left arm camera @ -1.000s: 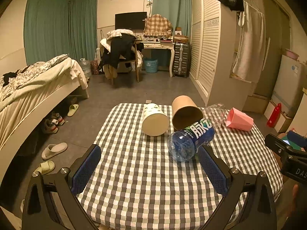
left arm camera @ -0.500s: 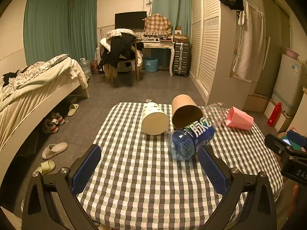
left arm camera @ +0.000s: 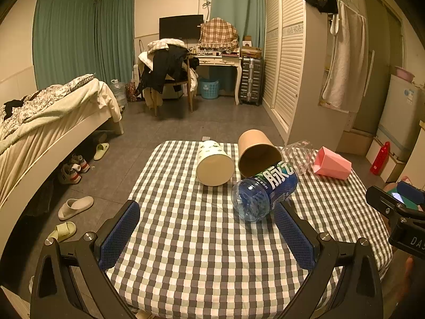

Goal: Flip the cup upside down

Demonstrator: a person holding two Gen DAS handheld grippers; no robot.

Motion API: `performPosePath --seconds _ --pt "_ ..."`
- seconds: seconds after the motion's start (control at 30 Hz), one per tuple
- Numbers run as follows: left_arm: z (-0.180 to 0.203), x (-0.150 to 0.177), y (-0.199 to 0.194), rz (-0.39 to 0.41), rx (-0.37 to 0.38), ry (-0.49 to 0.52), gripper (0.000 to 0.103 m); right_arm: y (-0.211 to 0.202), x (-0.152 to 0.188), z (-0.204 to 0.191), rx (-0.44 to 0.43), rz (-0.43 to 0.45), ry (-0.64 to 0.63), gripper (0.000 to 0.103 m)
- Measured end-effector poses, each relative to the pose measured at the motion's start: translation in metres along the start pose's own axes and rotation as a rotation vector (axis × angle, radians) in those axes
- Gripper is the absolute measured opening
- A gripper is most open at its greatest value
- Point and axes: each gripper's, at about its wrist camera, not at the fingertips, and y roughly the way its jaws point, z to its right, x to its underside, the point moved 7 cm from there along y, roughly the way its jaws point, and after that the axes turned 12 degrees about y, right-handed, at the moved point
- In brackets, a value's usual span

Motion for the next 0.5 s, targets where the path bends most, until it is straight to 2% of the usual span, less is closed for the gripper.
performPosePath --seconds 0.5 --pt "0.0009 0.0003 0.0009 -0.002 0.000 -0.001 0.103 -0.0004 0.0001 -0.0002 0.000 0.000 -0.001 0.103"
